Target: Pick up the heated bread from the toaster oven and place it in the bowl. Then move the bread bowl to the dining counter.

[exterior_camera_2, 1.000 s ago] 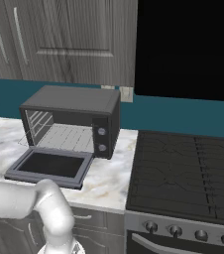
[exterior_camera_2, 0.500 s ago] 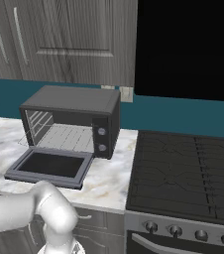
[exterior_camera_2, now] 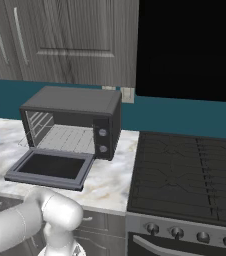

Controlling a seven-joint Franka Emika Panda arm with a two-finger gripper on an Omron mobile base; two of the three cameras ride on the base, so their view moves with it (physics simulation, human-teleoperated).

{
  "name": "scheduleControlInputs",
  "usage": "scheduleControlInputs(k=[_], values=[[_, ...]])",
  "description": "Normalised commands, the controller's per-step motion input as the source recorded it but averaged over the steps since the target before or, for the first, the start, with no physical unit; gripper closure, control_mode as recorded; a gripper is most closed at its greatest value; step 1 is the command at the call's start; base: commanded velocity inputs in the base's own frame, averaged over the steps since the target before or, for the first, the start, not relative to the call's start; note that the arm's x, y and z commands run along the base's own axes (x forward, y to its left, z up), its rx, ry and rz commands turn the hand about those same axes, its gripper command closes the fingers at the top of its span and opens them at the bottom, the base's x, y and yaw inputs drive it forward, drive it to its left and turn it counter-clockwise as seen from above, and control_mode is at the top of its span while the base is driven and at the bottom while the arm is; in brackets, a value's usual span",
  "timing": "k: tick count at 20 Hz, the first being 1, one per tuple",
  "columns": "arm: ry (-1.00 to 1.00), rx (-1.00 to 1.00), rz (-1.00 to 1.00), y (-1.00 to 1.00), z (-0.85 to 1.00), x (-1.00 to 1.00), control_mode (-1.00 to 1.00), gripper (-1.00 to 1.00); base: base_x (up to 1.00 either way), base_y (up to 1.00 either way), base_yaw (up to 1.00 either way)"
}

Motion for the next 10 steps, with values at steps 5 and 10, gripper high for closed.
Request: scheduleControlInputs(k=[5,10], values=[[0.09,0.14,-0.26,0.01,-0.05,0.27,-1.00,-1.00,0.00,0.00,0.00],[0.08,0.22,-0.23,0.06,0.00,0.08,-1.00,-1.00,0.00,0.00,0.00]])
